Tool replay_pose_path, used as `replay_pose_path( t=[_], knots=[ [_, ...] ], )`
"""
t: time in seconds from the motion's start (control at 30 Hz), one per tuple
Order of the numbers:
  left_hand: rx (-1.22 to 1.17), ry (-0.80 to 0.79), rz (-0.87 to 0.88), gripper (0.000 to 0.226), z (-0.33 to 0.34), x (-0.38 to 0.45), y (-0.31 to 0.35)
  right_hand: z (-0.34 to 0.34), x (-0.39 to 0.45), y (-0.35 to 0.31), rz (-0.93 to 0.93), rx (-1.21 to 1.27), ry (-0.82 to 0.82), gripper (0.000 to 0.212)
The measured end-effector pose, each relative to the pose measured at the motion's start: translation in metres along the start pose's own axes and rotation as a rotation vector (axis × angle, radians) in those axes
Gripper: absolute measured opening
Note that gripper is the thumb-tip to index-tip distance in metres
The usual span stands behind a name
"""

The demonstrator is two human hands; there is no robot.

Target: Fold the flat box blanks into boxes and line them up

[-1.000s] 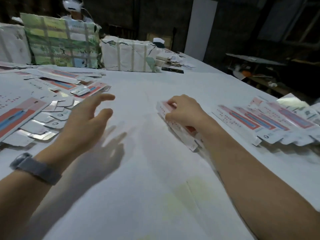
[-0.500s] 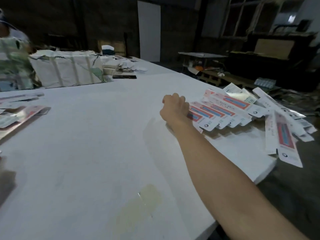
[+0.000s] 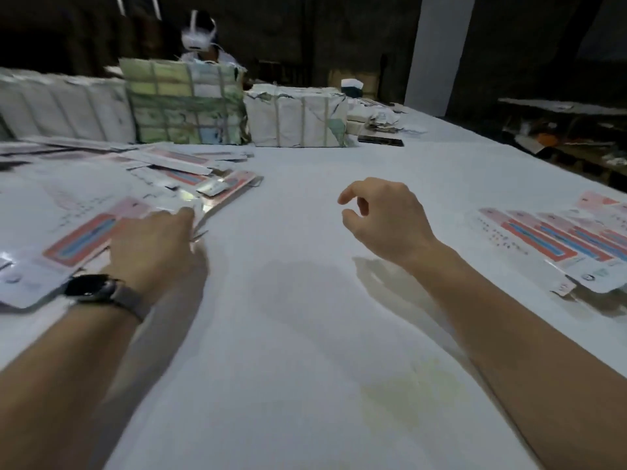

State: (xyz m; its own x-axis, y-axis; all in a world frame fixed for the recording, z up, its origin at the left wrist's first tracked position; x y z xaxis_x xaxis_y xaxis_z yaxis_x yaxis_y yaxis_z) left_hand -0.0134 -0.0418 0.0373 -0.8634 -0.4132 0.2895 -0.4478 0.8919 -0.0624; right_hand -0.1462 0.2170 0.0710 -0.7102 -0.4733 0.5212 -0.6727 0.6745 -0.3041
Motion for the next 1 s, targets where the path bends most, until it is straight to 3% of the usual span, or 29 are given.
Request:
replay_pose_path(
  t=[0.17, 0.3, 0.4, 0.53, 0.6, 0.73, 0.87, 1.0],
  knots=[
    [0.037, 0.11, 0.041, 0.028, -0.012, -0.005, 0.025, 0.016, -0.009, -0.027, -0.106, 0.032, -0.003, 0.017],
    [-0.08, 0.328, 0.149, 0.035, -0.03, -0.013, 0.047, 0.022, -0.014, -0.04, -0.154, 0.065, 0.013, 0.017],
    [-0.263, 0.454, 0.222, 0.046, -0.047, -0.02, 0.056, 0.023, -0.014, -0.046, -0.164, 0.086, 0.033, 0.017],
    [-0.722, 0.657, 0.312, 0.045, -0.074, -0.03, 0.057, 0.022, -0.016, -0.05, -0.16, 0.129, 0.068, 0.017],
    [-1.044, 0.614, 0.245, 0.031, -0.077, -0.027, 0.054, 0.02, -0.015, -0.05, -0.156, 0.145, 0.08, 0.016],
    [-1.575, 0.296, 0.081, 0.013, -0.059, -0.022, 0.062, 0.017, -0.015, -0.051, -0.156, 0.223, 0.105, 0.012],
    [-1.641, 0.14, 0.065, 0.051, -0.038, -0.028, 0.077, 0.013, -0.014, -0.053, -0.088, 0.422, 0.139, 0.014],
    [-1.573, 0.069, 0.125, 0.08, -0.031, -0.032, 0.089, 0.01, -0.015, -0.059, -0.04, 0.827, 0.052, 0.024]
  ],
)
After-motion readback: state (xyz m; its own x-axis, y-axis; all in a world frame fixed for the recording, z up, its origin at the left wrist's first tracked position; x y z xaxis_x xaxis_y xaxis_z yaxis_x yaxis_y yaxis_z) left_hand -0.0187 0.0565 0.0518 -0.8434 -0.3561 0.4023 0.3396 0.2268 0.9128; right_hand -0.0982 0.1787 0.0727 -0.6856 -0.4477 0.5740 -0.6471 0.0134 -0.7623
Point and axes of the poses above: each hand's wrist, its own x-axis towards the middle knuckle, its own z-axis out of the palm, y = z × x, the point moved 4 cm from there along x, towards the middle knuckle, and after that the axes turned 2 degrees about z, right-handed, at the moved point
